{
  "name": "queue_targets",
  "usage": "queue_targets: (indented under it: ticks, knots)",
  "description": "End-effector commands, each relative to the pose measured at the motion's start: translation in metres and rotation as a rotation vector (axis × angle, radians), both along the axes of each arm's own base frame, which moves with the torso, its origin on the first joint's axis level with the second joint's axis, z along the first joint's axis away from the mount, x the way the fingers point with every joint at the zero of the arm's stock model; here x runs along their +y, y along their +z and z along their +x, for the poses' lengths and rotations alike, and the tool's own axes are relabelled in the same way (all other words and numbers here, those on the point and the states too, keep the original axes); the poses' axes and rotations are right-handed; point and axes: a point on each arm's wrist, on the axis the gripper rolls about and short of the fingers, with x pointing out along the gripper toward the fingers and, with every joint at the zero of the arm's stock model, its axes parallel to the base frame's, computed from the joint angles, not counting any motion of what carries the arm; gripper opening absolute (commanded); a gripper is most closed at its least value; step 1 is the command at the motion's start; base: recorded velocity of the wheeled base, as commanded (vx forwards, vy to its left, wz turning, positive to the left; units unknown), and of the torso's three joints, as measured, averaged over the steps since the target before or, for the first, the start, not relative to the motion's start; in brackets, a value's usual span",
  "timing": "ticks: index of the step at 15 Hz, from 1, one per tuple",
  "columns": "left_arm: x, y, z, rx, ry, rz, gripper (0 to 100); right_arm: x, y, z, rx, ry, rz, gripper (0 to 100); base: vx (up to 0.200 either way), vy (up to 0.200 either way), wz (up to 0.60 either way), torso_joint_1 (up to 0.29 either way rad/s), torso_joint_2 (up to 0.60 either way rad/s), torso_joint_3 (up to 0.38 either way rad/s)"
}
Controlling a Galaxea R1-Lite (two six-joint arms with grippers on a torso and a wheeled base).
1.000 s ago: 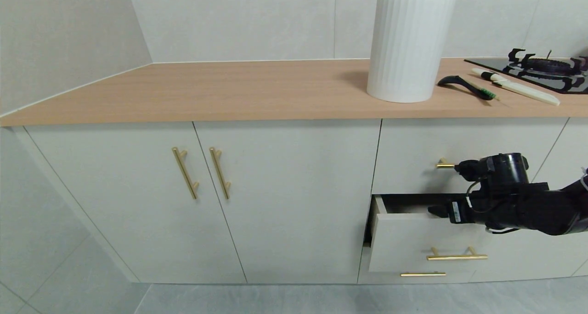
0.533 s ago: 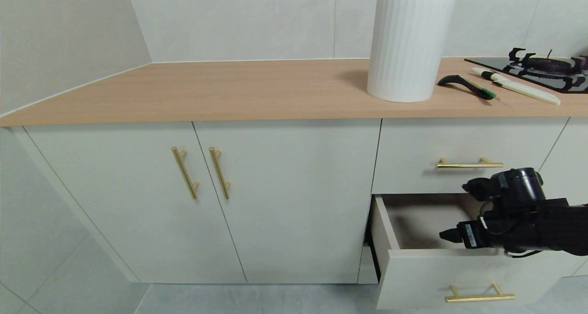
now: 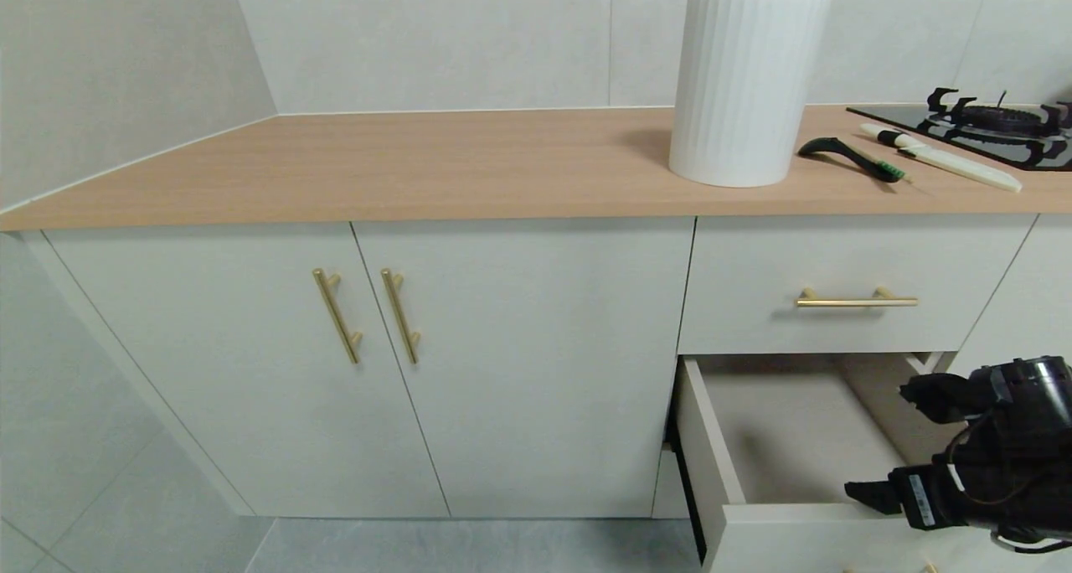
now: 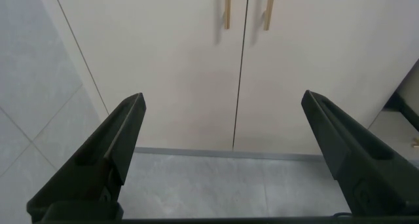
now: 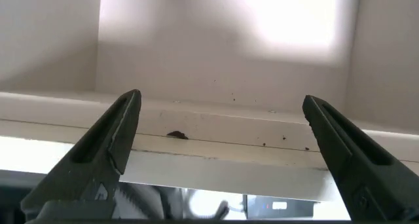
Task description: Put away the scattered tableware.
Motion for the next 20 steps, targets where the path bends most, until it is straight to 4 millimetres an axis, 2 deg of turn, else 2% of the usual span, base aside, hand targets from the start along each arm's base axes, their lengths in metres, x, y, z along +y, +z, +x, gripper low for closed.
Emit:
queue_targets:
  ticks: [1,9,14,16,19,20]
  knots:
    - [0.000,0.000,0.000,0.001,0.001,0.000,100,-0.002,0.002,-0.025,-0.005,0.001,-0.001,100,0.000,0.000,0.00,0.000,0.00,0.000]
    - [0.000,0.000,0.000,0.001,0.001,0.000,100,-0.007,-0.004,-0.084,-0.013,0.007,-0.002,100,0.000,0.000,0.00,0.000,0.00,0.000]
    - [0.000,0.000,0.000,0.001,0.001,0.000,100,-0.010,-0.007,-0.114,0.037,0.012,-0.005,100,0.000,0.000,0.00,0.000,0.00,0.000]
    - [0.000,0.000,0.000,0.001,0.001,0.000,100,-0.010,-0.005,-0.121,0.040,0.014,-0.004,100,0.000,0.000,0.00,0.000,0.00,0.000]
    - [0.000,0.000,0.000,0.001,0.001,0.000,100,-0.010,-0.001,-0.118,0.020,0.012,-0.001,100,0.000,0.000,0.00,0.000,0.00,0.000]
    - [0.000,0.000,0.000,0.000,0.001,0.000,100,-0.009,0.014,-0.110,-0.057,0.012,0.003,100,0.000,0.000,0.00,0.000,0.00,0.000]
